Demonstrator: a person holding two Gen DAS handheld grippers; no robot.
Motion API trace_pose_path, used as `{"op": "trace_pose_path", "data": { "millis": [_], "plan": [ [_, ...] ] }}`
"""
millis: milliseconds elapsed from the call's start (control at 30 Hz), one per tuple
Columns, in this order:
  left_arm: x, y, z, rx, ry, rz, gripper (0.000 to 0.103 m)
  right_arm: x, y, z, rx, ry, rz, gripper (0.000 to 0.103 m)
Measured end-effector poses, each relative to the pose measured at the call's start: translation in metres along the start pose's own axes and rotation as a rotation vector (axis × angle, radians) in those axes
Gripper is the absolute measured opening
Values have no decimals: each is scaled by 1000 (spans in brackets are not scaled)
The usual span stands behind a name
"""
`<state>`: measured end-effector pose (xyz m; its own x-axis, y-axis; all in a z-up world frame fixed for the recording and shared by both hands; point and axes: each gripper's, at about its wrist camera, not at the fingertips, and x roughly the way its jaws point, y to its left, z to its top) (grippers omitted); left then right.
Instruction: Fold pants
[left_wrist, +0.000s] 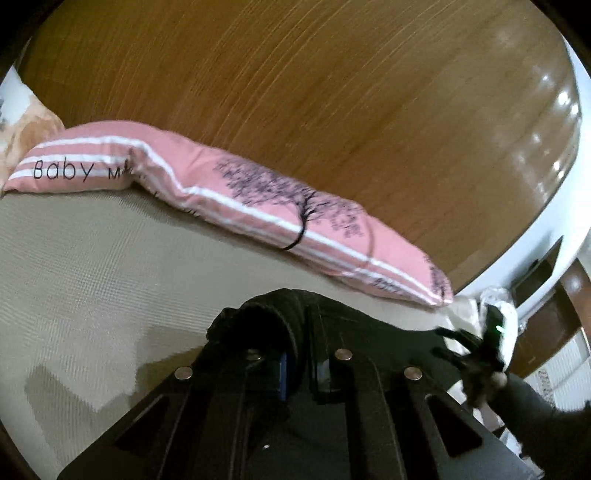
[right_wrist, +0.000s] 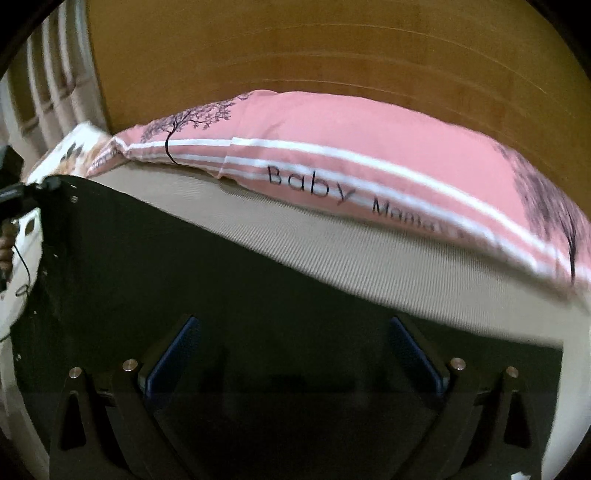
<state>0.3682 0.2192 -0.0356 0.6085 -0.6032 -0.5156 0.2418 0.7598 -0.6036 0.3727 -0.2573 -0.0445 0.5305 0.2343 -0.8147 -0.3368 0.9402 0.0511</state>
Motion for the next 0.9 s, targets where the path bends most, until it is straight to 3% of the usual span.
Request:
{"op": "trace_pose_path", "data": {
  "millis": [167, 200, 367, 533, 733, 800, 900],
  "plan": [
    [-18, -13, -4, 13, -28, -19, 8, 26, -7, 33, -127, 70, 96, 100],
    [-17, -17, -4, 17, -31, -22, 8, 33, -7, 39, -154, 95, 149, 99],
    [-25, -22, -6, 27, -34, -5, 9, 57, 5, 50, -290, 193, 270, 92],
    [-28, -26, -4, 38, -25, 13, 9, 79, 17, 51, -415, 285, 317, 70],
    [-23, -23, -1, 49, -8, 28, 9, 78, 9, 39, -433, 306, 292, 33],
    [-20, -22, 0, 48, -4, 36, 9, 71, 4, 34, -413, 307, 258, 15],
    [-19, -19, 0, 42, -1, 51, 9, 50, -1, 27, -380, 273, 219, 11]
  ]
}}
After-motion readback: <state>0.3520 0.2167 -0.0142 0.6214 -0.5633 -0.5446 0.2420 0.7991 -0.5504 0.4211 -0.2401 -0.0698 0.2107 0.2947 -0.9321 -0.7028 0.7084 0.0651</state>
